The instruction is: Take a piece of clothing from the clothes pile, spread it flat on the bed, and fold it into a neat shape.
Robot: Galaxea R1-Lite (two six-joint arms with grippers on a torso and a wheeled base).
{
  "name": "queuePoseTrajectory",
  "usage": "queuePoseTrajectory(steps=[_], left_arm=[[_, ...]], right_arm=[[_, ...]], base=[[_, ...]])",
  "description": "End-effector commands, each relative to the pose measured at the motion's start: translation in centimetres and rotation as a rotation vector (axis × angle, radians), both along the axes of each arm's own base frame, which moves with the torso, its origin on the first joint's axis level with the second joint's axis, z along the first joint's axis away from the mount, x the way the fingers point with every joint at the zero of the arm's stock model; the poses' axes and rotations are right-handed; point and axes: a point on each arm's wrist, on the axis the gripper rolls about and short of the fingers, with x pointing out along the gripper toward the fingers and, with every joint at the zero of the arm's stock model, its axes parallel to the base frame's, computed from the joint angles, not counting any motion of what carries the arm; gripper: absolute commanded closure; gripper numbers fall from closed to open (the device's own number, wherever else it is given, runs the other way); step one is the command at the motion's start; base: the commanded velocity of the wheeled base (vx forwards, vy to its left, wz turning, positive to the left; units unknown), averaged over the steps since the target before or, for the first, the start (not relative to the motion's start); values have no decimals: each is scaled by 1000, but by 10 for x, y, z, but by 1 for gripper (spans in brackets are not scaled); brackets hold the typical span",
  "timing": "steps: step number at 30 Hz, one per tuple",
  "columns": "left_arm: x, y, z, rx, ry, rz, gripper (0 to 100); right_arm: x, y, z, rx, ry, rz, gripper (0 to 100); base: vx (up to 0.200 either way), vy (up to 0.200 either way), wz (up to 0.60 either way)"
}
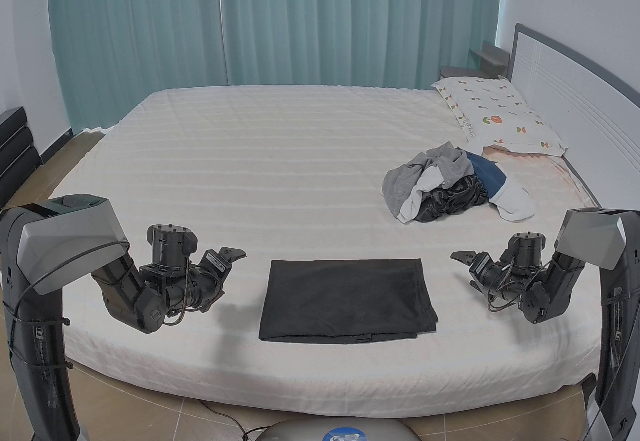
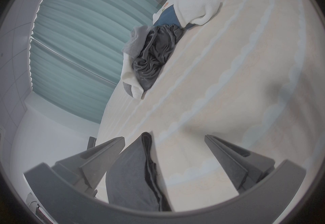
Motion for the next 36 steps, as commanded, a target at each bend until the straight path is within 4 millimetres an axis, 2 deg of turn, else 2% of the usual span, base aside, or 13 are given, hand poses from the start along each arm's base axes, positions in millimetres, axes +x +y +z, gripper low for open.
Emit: queuePoseTrajectory(steps=[1, 8, 14, 25, 32, 36], left_arm=[[0, -1, -1, 0, 1, -3, 0], [1, -1, -4, 6, 2, -5, 0], [2, 0, -21, 170, -10, -78, 0], [6, 2, -51, 414, -23, -29, 0], [5, -3, -59, 425, -49, -37, 0], [-3, -7, -62, 436, -30, -63, 0]], right_arm=[[0, 0, -1, 1, 1, 2, 0], [-1, 0, -1, 2, -9, 2, 0], [-1, 0, -1, 2, -10, 2, 0], [-1, 0, -1, -3, -10, 5, 0], [-1, 0, -2, -6, -8, 4, 0], [-2, 1, -6, -23, -4, 15, 0]], base=[[0, -200, 0], [0, -200, 0], [0, 0, 0], [0, 0, 0], [0, 0, 0], [0, 0, 0]])
